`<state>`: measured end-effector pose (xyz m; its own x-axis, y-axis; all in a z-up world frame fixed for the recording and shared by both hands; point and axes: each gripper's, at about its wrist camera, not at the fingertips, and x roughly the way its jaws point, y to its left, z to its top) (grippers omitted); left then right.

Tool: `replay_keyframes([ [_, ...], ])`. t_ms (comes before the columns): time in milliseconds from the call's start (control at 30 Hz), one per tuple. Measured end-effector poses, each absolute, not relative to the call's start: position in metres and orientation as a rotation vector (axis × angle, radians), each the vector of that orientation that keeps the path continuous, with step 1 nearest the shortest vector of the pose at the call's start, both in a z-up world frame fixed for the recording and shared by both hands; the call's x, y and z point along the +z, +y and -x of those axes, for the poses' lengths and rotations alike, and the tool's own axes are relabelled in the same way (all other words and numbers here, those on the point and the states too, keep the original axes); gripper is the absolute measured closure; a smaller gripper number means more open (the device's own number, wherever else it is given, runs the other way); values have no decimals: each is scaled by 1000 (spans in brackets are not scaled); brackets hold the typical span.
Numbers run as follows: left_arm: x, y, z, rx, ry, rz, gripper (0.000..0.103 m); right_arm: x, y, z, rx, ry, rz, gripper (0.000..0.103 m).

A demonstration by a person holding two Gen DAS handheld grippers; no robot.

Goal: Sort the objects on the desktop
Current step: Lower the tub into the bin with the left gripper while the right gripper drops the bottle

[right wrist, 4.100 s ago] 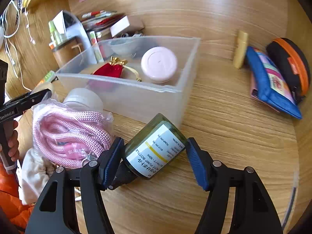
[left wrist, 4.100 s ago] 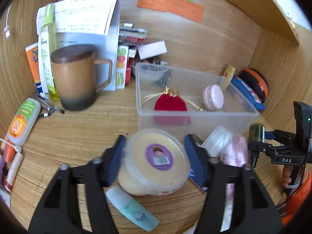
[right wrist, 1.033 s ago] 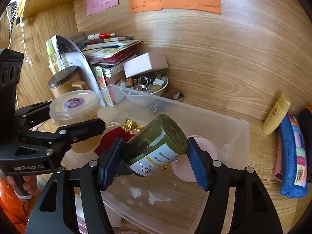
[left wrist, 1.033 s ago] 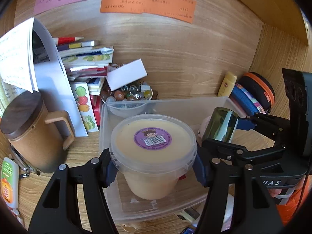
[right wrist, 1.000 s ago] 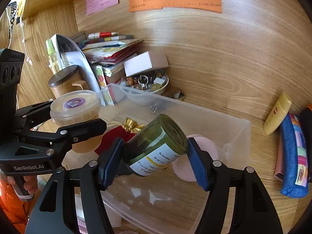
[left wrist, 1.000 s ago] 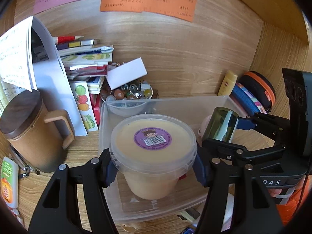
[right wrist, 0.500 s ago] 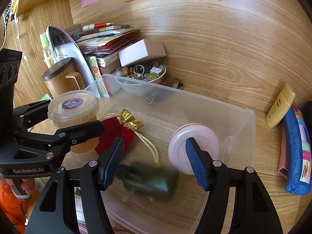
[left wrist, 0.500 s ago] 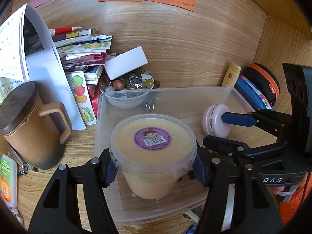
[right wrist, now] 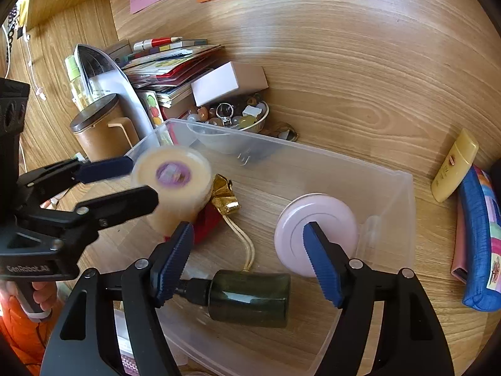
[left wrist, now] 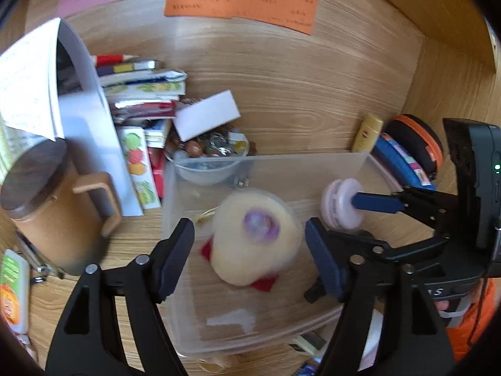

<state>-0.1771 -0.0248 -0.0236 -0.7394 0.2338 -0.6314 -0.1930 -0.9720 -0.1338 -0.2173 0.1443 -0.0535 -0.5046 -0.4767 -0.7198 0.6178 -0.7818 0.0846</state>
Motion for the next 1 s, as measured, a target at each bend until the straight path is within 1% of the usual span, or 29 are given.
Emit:
replay_keyframes([
  [100,-24,-27,179,2718,-119,1008,30,-54,144,216,-2270,239,-1006,32],
  [200,-22,-27,177,2725,-113,994,29,-53,144,215,-2265,229,-1008,31],
  [233,-20,-27,176,2728,-110,981,27,-53,144,213,-2269,232,-1006,31],
  [300,-16,-26,171,2731,-101,946,20,-50,144,212,-2275,229,-1001,31],
  [333,-14,-26,169,2740,-96,933,14,-48,144,211,-2276,221,-1004,30],
  [467,-3,-31,158,2736,-155,880,8,-34,147,200,-2276,190,-970,23],
  [533,2,-33,154,2741,-166,877,7,-25,148,192,-2291,198,-920,17],
  [633,9,-37,143,2750,-159,872,6,-15,146,180,-2312,239,-856,12],
  [700,12,-40,136,2773,-144,872,3,-10,144,172,-2340,282,-811,12],
  [867,14,-48,118,2811,-104,883,2,1,151,157,-2354,288,-778,11],
  [933,15,-52,109,2825,-92,881,2,3,155,154,-2372,279,-777,4],
  [1000,15,-56,101,2835,-92,879,2,4,163,148,-2397,268,-776,2],
])
